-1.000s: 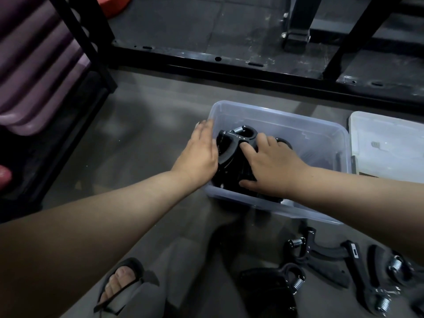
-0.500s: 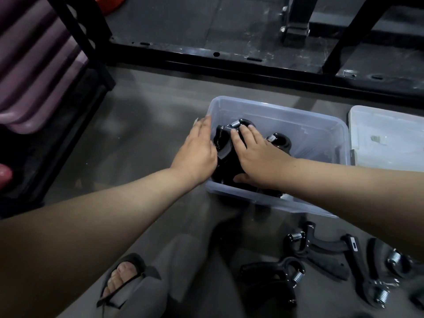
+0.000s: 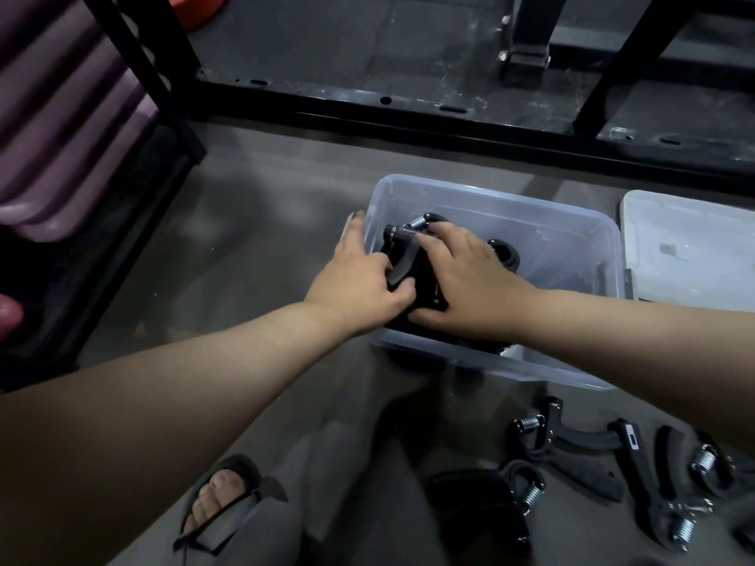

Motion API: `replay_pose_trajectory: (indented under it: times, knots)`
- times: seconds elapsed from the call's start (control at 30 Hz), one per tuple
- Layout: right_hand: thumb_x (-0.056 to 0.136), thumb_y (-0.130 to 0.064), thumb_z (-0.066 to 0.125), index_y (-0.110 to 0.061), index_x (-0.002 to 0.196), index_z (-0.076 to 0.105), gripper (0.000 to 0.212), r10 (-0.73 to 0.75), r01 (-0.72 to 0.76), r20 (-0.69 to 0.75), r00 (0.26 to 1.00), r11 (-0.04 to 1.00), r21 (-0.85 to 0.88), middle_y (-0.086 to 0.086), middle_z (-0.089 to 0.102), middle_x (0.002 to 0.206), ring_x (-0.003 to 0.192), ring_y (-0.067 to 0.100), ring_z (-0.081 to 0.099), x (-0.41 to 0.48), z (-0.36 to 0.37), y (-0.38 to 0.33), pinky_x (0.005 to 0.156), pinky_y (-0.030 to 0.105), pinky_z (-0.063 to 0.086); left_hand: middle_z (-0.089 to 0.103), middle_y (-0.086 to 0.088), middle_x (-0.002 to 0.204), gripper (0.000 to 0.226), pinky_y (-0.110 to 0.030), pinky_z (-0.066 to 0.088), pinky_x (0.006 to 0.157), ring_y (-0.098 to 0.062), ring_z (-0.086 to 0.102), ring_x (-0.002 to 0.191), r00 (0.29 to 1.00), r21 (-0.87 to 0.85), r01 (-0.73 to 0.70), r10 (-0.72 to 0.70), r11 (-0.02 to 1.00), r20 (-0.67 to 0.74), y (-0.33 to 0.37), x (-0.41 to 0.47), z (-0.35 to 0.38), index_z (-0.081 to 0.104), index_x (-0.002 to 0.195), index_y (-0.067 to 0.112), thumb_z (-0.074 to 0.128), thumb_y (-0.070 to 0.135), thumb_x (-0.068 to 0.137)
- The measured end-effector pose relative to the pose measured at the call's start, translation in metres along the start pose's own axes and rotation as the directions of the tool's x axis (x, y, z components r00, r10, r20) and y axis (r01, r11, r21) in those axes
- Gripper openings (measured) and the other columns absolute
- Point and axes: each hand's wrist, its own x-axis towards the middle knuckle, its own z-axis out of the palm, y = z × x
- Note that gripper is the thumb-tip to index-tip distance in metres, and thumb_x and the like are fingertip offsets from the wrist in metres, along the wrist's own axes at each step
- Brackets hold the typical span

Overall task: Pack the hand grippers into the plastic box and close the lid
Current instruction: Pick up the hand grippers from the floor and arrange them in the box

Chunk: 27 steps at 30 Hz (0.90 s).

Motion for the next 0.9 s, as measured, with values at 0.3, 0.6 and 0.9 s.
replay_pose_trajectory:
  times: [0.3, 0.6, 0.9]
  knots:
    - [0.077, -0.06, 0.063, -0.018, 0.135, 0.041, 0.075, 0.039, -0.037, 0.028, 0.999, 0.997, -0.07, 0.008, 0.034, 0.133, 0.123, 0.031, 0.041, -0.014, 0.001, 0.004, 0.106, 0.044, 0.03, -0.01, 0.002, 0.159, 0.037, -0.035, 0.038, 0.106, -0.021, 0.014, 0.144, 1.0, 0.083, 0.022, -0.023, 0.996, 0.015, 0.004, 0.004, -0.002, 0.069, 0.086, 0.014, 0.068, 0.048, 0.071]
    - [0.075, -0.051, 0.064, -0.02, 0.109, 0.059, 0.046, -0.062, 0.062, 0.007, 0.998, 0.975, -0.215, 0.022, 0.043, 0.131, 0.094, 0.039, 0.055, -0.012, 0.01, -0.002, 0.083, 0.046, 0.047, -0.015, -0.009, 0.158, 0.044, -0.042, 0.037, 0.107, -0.028, 0.006, 0.146, 0.997, 0.21, 0.031, -0.044, 0.977, 0.058, 0.009, 0.007, 0.001, 0.068, 0.101, 0.012, 0.063, 0.047, 0.076]
    - [0.061, -0.067, 0.067, -0.02, 0.111, 0.057, 0.07, -0.066, 0.079, 0.044, 0.997, 0.914, -0.399, 0.015, 0.046, 0.135, 0.097, 0.036, 0.053, -0.004, 0.012, 0.001, 0.078, 0.044, 0.038, -0.014, -0.006, 0.156, 0.043, -0.041, 0.039, 0.107, -0.028, 0.011, 0.144, 0.996, 0.187, 0.022, -0.037, 0.982, 0.078, 0.008, 0.007, -0.001, 0.066, 0.097, 0.015, 0.077, 0.046, 0.069]
